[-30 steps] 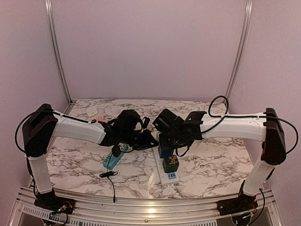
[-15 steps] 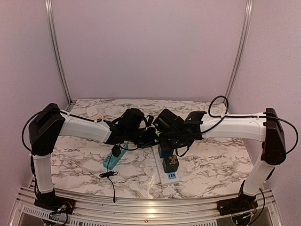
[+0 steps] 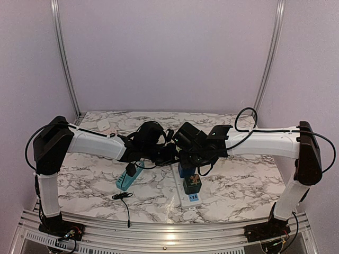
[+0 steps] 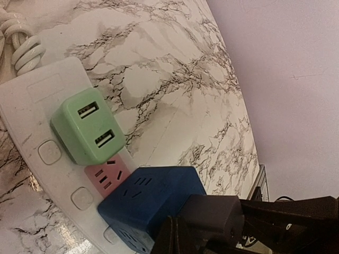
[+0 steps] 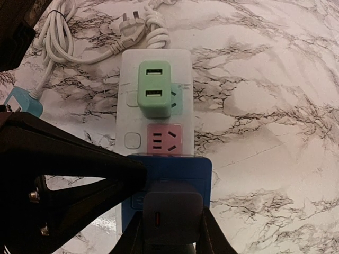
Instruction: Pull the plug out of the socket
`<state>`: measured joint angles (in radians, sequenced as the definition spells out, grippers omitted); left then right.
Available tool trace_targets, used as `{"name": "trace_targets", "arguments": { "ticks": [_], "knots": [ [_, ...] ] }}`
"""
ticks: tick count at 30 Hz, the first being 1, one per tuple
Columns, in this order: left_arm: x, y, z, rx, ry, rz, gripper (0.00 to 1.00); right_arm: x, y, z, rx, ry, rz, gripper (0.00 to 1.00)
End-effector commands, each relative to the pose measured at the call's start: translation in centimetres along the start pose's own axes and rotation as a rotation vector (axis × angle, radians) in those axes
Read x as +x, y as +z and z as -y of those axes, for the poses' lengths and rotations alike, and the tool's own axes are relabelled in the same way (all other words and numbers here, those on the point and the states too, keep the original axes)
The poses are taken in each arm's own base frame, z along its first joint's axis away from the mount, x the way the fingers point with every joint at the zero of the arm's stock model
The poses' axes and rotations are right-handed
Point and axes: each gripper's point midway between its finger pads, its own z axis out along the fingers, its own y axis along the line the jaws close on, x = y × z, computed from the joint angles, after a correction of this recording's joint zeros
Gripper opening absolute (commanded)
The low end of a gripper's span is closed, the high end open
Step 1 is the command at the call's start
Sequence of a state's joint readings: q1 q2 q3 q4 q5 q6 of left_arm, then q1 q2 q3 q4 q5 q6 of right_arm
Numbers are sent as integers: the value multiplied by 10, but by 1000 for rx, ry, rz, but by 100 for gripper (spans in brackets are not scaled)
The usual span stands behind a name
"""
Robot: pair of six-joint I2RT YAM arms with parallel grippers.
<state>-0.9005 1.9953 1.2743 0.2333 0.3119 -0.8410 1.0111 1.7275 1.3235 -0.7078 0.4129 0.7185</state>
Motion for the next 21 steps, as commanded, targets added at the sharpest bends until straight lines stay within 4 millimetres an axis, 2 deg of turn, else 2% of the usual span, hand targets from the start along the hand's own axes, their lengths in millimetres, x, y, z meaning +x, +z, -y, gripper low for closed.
{"name": "trace_targets", "arguments": {
  "ticks": [1, 11, 21],
  "knots": [
    [38, 3, -57, -197, -21, -108, 0, -24, -20, -6, -22, 24, 70, 8],
    [57, 2, -83, -314, -34, -155, 0, -40, -36, -2, -13, 30, 124, 5],
    [61, 0, -92, -352, -41, -158, 0, -46, -50, 6, -10, 27, 156, 4]
  ]
}}
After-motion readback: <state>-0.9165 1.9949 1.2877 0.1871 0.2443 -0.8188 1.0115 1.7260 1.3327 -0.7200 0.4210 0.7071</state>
